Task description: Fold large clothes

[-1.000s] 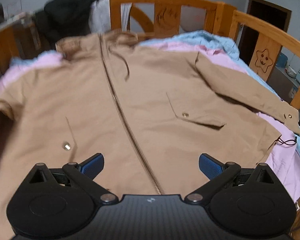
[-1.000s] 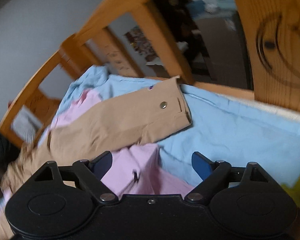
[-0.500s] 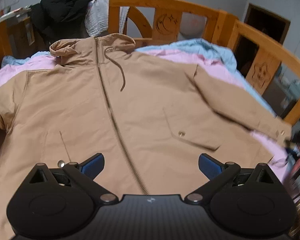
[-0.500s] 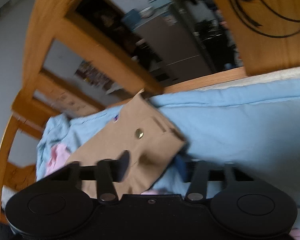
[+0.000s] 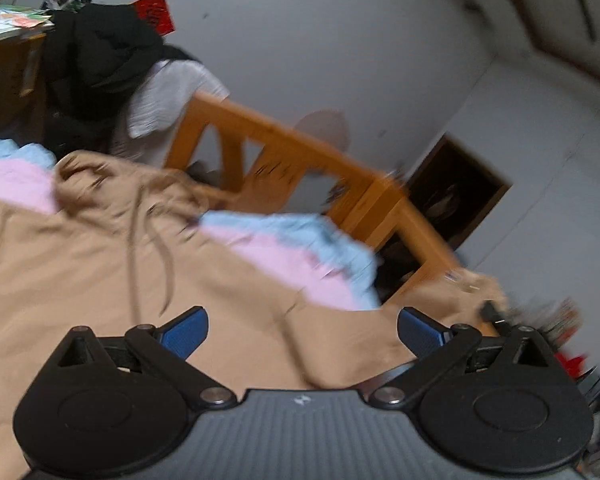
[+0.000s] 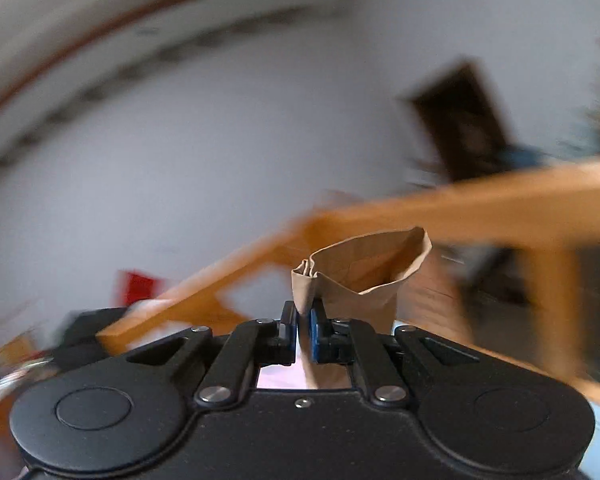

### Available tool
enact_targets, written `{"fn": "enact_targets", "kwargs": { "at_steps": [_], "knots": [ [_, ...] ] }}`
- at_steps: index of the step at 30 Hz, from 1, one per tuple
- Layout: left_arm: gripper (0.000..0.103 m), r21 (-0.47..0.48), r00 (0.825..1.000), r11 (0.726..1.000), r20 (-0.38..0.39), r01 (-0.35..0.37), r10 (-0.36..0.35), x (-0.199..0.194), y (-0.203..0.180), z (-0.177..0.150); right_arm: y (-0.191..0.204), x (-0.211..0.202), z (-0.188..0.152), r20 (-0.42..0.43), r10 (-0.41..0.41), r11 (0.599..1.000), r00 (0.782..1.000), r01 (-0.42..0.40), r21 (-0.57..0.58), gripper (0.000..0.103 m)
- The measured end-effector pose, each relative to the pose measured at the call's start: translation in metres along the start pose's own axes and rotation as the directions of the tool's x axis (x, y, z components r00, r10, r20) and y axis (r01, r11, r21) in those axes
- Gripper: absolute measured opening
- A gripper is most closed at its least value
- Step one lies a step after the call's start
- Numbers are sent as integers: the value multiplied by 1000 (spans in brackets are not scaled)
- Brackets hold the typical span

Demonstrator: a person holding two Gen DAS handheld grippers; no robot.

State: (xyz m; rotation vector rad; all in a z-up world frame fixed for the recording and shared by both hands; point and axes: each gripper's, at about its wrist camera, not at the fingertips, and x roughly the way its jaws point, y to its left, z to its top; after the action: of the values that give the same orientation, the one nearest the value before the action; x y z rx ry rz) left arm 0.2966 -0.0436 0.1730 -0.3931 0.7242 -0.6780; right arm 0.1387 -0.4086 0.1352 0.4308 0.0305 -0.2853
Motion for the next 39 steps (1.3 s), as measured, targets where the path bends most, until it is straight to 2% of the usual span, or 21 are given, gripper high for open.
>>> {"fn": "enact_targets", "kwargs": {
  "at_steps": [3,5,9,12,14,18,20,23,24,25,26,27,28,29,32,33,34,35,36,37,39],
  "knots": [
    [102,26,1000,999,23,20,-20,-8,-4,37,46,10,9,3,215,974,977,-214,-79,6],
    [102,46,999,999,27,21,-22,-10,-5,56,76,17,4,-15,337,934,941,-336,-125,6],
    [102,39,999,998,9,49,-49,-4,8,82,121,22,-24,-66,493,854,867,-497,-153,5],
    [102,-43,996,996,-51,75,-77,21,40,76,144,28,-55,-123,555,814,823,-568,-126,5],
    [102,-139,989,986,-101,90,-105,43,70,63,155,26,-76,-154,569,797,808,-587,-139,5],
    [102,-373,974,923,-160,92,-162,80,131,37,174,20,-113,-243,577,753,780,-623,-211,5],
    [102,-384,975,921,-169,71,-146,91,146,32,184,13,-132,-288,578,719,764,-643,-265,5],
    [98,-343,974,939,-218,-12,-67,104,157,30,183,3,-149,-336,579,664,743,-668,-335,5],
    [87,-335,971,942,-236,-32,-51,109,161,28,186,-2,-157,-350,578,648,737,-675,-352,5],
    [68,-328,965,943,-260,-58,-31,112,164,25,184,-6,-161,-362,577,636,732,-681,-363,5],
    [57,-325,960,943,-278,-76,-18,117,167,21,185,-8,-164,-375,576,625,727,-687,-372,5],
    [27,-323,959,943,-284,-82,-14,119,171,18,185,-8,-168,-388,572,615,723,-691,-379,5],
    [5,-319,956,943,-294,-91,-7,121,174,15,186,-8,-172,-399,566,609,721,-692,-387,5],
    [4,-317,955,943,-296,-99,1,120,174,13,186,-9,-174,-410,558,607,721,-692,-391,5],
    [0,-252,973,965,-229,-74,15,110,169,13,185,-1,-174,-437,522,629,733,-676,-384,10],
    [0,-223,980,973,-196,-57,12,104,163,16,179,-3,-174,-441,511,641,738,-669,-376,18],
    [0,-199,988,980,-151,-28,-2,97,158,20,171,-2,-177,-446,496,657,745,-658,-368,31],
    [0,-182,994,983,-105,2,-21,92,153,26,162,-3,-180,-446,469,679,762,-634,-369,39],
    [0,-161,998,986,-50,38,-47,84,146,35,151,-5,-176,-434,430,715,792,-592,-372,55],
    [0,-131,997,988,9,77,-76,76,140,44,136,-5,-173,-425,400,745,812,-559,-365,61],
    [0,-67,982,988,135,140,-131,53,128,59,108,5,-159,-416,298,827,859,-450,-336,66]
  ]
}}
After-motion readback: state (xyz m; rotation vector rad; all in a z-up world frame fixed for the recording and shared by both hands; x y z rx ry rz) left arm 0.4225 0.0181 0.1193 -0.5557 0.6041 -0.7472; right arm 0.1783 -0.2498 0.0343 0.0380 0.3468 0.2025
